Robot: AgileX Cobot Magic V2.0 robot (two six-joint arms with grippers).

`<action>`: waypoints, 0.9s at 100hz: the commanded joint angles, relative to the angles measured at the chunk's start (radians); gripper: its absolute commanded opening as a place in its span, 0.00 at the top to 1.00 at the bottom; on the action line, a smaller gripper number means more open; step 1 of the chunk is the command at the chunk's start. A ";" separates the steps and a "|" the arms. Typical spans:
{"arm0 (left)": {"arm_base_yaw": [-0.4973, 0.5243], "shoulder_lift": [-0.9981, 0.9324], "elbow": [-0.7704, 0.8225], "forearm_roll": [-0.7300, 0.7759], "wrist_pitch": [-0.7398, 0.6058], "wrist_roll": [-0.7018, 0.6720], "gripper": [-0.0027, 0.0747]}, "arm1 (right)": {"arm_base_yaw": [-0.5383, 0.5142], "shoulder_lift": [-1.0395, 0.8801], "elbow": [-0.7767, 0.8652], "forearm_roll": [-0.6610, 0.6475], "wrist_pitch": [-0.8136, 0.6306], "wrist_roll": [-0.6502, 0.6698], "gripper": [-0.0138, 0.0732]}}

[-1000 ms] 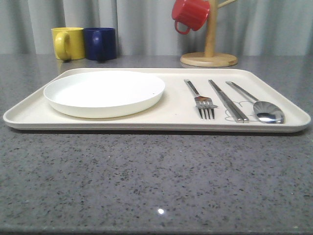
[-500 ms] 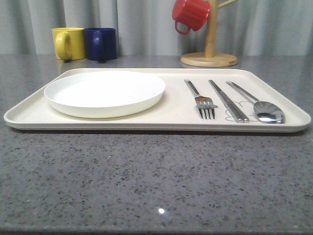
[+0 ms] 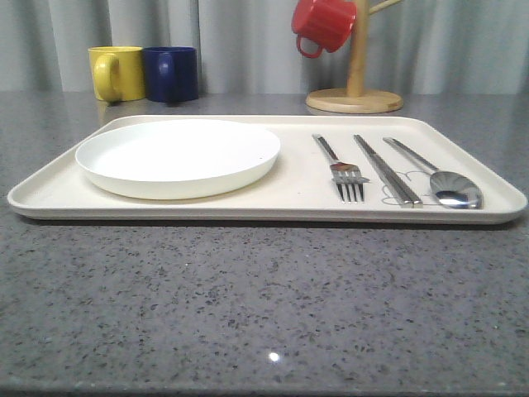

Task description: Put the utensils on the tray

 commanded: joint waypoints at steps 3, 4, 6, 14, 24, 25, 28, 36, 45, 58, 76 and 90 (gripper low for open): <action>-0.002 -0.041 0.023 0.017 -0.098 -0.026 0.99 | -0.006 -0.022 -0.016 0.000 -0.085 -0.012 0.92; 0.001 -0.045 0.026 0.017 -0.098 -0.026 0.99 | -0.006 -0.022 -0.016 0.000 -0.085 -0.012 0.92; 0.004 -0.055 0.038 0.017 -0.098 -0.026 0.99 | -0.006 -0.022 -0.016 0.000 -0.085 -0.012 0.92; 0.035 -0.095 0.079 0.013 -0.106 -0.026 0.99 | -0.006 -0.022 -0.016 0.000 -0.085 -0.012 0.92; 0.085 -0.149 0.133 0.013 -0.122 -0.026 0.99 | -0.006 -0.022 -0.016 0.000 -0.085 -0.012 0.92; 0.093 -0.152 0.136 0.013 -0.124 -0.026 0.99 | -0.006 -0.022 -0.016 0.000 -0.085 -0.012 0.92; 0.107 -0.166 0.150 0.013 -0.124 -0.026 0.99 | -0.006 -0.022 -0.016 0.000 -0.085 -0.012 0.92; 0.140 -0.205 0.184 -0.003 -0.128 -0.026 0.99 | -0.006 -0.022 -0.016 0.000 -0.084 -0.012 0.92; 0.165 -0.241 0.201 -0.012 -0.108 -0.026 0.99 | -0.006 -0.022 -0.016 0.000 -0.084 -0.012 0.92; 0.172 -0.271 0.201 -0.002 -0.118 -0.026 0.99 | -0.006 -0.022 -0.016 0.000 -0.084 -0.012 0.92; 0.172 -0.271 0.201 -0.002 -0.118 -0.026 0.99 | -0.006 -0.022 -0.016 0.000 -0.085 -0.012 0.92; 0.172 -0.271 0.201 -0.002 -0.118 -0.026 0.99 | -0.006 -0.022 -0.016 0.000 -0.084 -0.012 0.92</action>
